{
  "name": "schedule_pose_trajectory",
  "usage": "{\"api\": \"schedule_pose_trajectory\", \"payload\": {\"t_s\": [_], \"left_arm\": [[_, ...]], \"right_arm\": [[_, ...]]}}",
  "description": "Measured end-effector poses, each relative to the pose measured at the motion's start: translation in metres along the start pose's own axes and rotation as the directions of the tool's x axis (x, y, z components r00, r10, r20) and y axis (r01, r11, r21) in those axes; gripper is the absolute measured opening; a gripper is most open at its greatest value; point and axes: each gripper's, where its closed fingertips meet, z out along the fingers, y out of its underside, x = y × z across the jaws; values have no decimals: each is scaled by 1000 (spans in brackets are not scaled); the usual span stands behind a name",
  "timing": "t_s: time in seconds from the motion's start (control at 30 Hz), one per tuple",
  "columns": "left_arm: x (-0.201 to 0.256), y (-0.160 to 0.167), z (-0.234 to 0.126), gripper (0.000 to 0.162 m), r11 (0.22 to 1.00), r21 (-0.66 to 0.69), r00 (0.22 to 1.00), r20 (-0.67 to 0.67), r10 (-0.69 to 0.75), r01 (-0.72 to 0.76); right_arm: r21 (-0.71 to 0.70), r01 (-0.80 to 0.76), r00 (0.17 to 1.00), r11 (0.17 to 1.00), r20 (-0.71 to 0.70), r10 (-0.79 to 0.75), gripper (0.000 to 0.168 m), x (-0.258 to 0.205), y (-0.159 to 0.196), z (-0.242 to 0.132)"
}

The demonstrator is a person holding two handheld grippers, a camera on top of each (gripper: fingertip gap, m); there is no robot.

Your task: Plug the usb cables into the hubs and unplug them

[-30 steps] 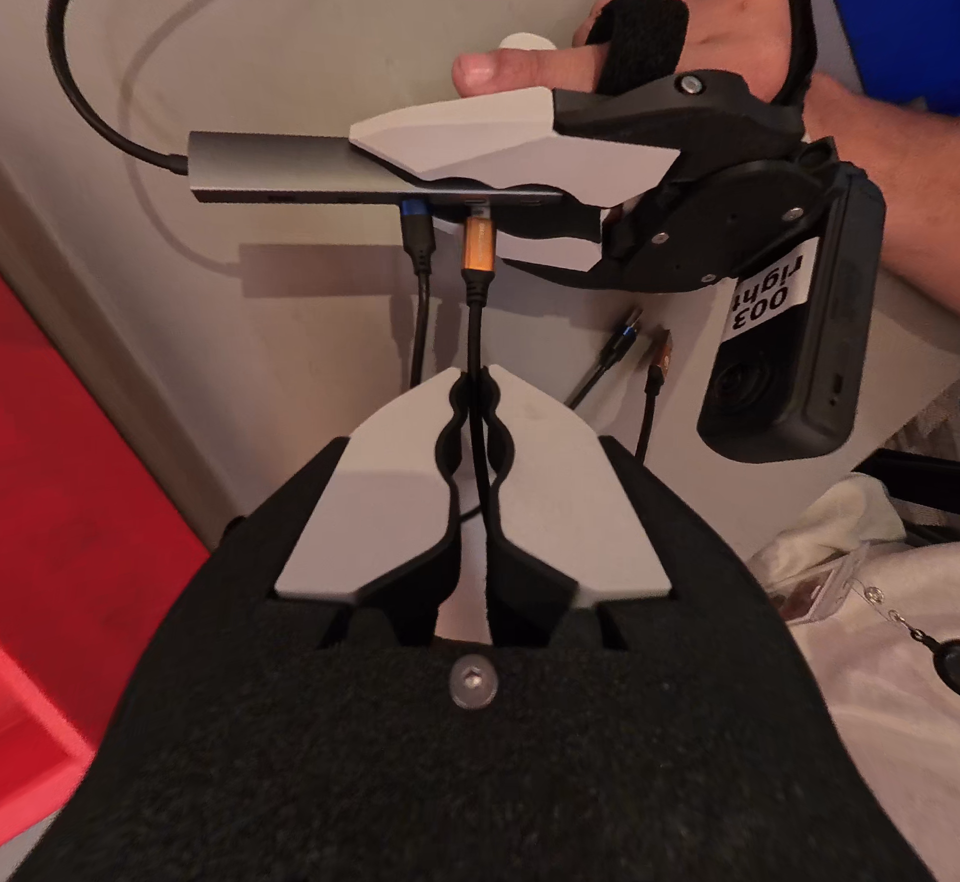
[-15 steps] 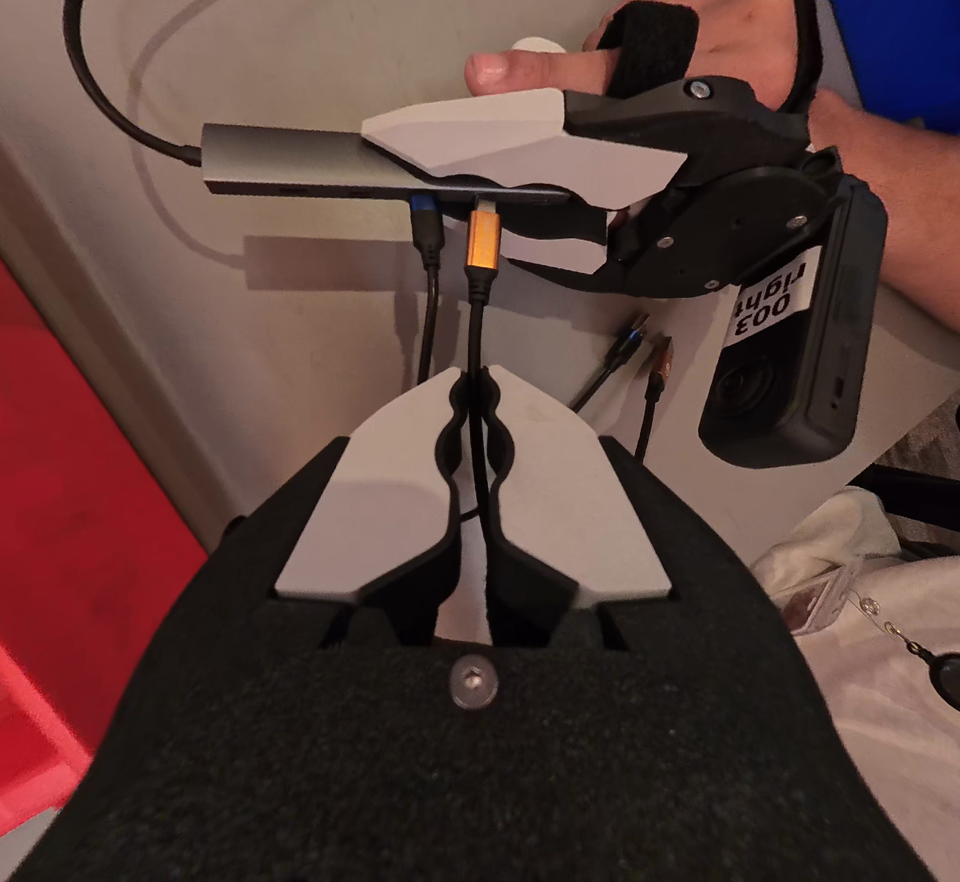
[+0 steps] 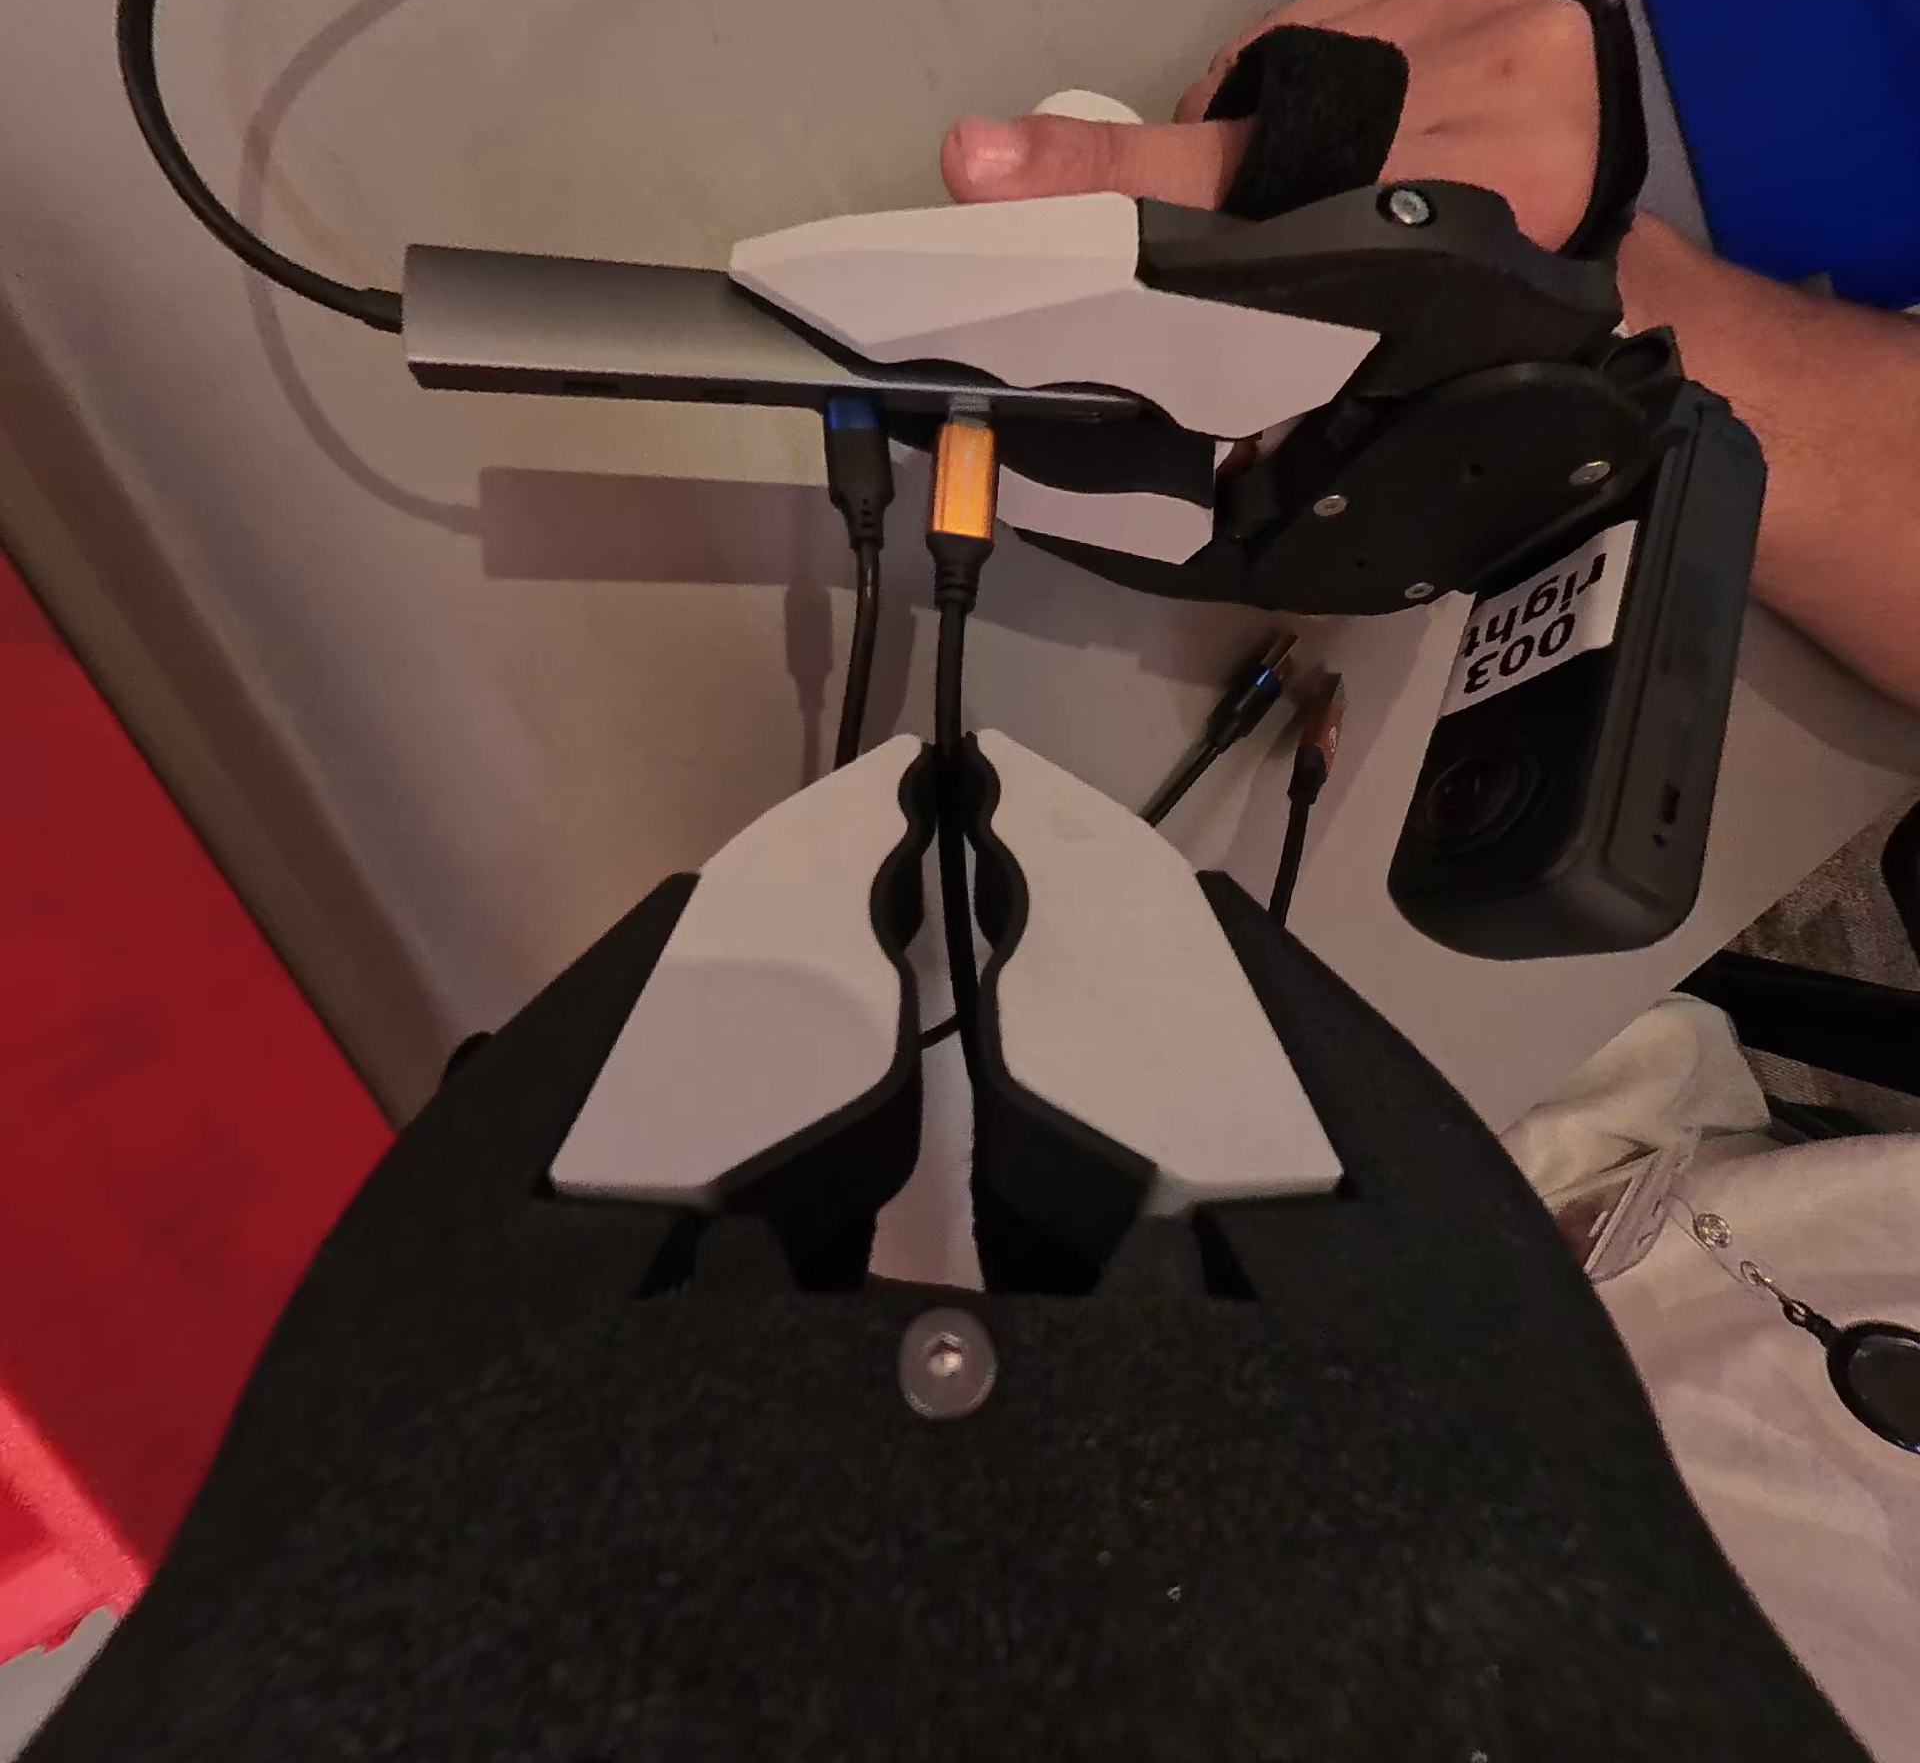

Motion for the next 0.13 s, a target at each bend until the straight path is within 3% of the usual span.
{"api": "schedule_pose_trajectory", "payload": {"t_s": [0.13], "left_arm": [[4,-2,3,3,1000,5,1000,-9,-1,1]], "right_arm": [[-5,-2,1000,1000,0,2,8,0,1,0]]}}
